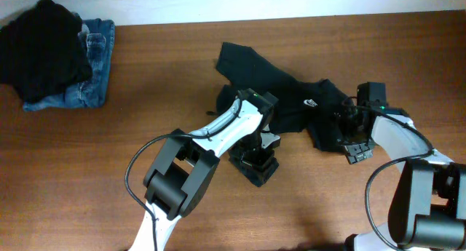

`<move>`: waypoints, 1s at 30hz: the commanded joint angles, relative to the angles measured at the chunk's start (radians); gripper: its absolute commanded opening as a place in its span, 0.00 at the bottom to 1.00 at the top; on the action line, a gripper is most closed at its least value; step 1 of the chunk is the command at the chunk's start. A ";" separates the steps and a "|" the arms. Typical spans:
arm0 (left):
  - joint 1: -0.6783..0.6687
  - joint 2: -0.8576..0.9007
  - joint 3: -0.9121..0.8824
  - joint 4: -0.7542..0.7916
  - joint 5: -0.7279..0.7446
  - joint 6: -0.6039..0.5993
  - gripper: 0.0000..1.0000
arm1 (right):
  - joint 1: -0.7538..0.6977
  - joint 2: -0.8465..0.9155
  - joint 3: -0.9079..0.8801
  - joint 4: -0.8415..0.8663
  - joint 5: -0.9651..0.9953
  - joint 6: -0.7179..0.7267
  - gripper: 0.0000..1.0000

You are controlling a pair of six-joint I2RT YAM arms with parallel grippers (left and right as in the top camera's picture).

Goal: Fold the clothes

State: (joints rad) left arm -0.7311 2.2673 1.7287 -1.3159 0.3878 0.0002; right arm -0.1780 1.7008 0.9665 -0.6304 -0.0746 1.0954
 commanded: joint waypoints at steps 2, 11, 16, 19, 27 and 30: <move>0.002 0.012 -0.007 0.001 0.008 0.000 0.70 | -0.035 -0.004 -0.005 -0.005 -0.038 -0.033 0.99; 0.002 0.012 -0.007 0.007 0.008 0.000 0.81 | -0.119 -0.005 -0.005 -0.081 -0.081 -0.078 0.99; 0.002 0.012 -0.007 0.015 0.008 0.000 0.86 | -0.161 -0.006 -0.005 -0.132 -0.083 -0.098 0.99; 0.002 0.012 -0.007 0.031 0.008 0.000 0.92 | -0.169 -0.006 -0.005 -0.133 -0.083 -0.136 0.99; 0.002 0.012 -0.007 0.065 0.008 0.000 0.96 | -0.169 -0.006 -0.006 -0.130 -0.085 -0.252 0.99; 0.002 0.012 -0.007 0.085 0.008 0.000 0.96 | -0.169 -0.006 -0.015 -0.122 -0.084 -0.279 0.99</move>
State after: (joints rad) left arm -0.7311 2.2669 1.7287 -1.2610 0.3904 -0.0040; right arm -0.3405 1.7008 0.9634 -0.7570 -0.1528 0.8738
